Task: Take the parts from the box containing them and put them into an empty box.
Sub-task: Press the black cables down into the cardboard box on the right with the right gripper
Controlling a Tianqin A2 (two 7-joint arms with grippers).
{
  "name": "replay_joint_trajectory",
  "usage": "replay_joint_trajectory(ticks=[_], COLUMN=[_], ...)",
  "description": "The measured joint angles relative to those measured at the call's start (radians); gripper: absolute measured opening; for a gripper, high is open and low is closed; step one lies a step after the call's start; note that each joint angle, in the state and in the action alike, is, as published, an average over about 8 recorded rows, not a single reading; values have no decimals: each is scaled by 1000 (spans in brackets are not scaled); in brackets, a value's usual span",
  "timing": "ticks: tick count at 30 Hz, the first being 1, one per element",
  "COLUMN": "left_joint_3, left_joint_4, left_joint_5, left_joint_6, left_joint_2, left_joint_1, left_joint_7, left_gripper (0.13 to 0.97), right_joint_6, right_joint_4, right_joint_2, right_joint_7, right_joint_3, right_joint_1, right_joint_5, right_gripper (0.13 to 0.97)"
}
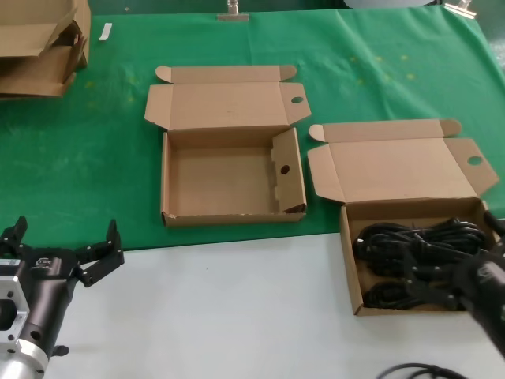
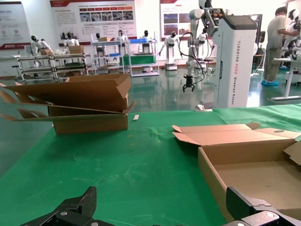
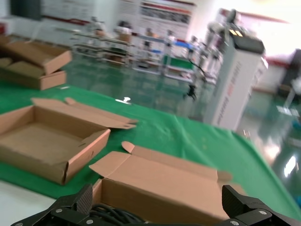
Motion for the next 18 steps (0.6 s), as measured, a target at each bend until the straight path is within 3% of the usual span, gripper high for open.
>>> replay_joint_trajectory(ticks=[9,18], left_joint_3=[0,0], left_joint_4=[0,0], left_joint_5=[0,0], left_joint_6=[0,0], left_joint_2=[0,0], left_joint_1=[0,0], left_joint_7=[0,0], left_gripper=[966,966], right_joint_6=[-212,-341], right_joint_4=[2,-153], right_joint_2=[63,60], right_joint_7=[-298,-686], right_joint_3=[122,156], right_joint_1=[-11,125], right_joint_5=[23,-123], right_gripper=[966,966])
